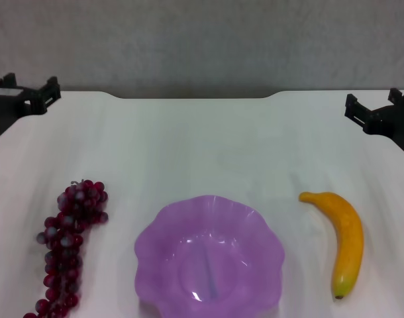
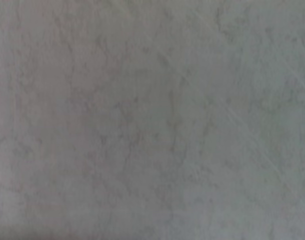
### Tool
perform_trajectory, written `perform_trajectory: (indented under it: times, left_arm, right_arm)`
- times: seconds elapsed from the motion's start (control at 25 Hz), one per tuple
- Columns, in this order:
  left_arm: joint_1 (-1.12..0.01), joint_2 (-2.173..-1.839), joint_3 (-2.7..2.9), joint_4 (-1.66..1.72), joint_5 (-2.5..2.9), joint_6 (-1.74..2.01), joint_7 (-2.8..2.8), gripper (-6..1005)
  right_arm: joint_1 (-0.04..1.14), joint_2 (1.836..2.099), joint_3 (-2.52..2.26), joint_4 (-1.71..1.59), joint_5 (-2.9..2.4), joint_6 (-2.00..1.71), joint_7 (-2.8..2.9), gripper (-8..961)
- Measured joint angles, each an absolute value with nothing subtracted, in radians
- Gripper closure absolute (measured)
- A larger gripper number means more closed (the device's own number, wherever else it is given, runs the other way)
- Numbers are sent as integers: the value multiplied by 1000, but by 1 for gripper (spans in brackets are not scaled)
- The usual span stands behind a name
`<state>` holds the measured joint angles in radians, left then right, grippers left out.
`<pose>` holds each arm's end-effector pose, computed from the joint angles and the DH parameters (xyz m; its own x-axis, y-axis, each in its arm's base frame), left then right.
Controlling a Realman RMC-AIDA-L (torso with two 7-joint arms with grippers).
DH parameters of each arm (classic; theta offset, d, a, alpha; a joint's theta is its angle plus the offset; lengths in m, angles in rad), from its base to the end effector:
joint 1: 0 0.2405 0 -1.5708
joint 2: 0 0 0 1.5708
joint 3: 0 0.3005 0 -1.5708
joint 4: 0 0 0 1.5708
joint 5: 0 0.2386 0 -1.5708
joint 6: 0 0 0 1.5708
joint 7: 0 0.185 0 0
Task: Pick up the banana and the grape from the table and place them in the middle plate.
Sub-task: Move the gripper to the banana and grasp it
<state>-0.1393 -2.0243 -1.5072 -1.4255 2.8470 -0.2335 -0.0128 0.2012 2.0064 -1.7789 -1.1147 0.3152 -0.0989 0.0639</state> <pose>-0.2844 0.4505 0.0301 0.7222 0.2836 0.6309 0.6779 -0.1092 -0.7270 0.3118 0.4514 -0.0258 0.7314 -0.2468 -0.6357 -0.6790 -0.1774 -0.7123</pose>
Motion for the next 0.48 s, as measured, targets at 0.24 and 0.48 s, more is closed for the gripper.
perform_trajectory:
  times: [0.24, 0.48]
  left_arm:
    - [-69, -2025, -1461, -1438, 2847, -49, -12, 242]
    - [-48, -2025, -1450, -1451, 2847, -17, -18, 243]
  right_arm:
    - [163, 2008, -1803, -1119, 319, -229, 66, 127]
    - [129, 2010, -1816, -1120, 326, -304, 69, 133]
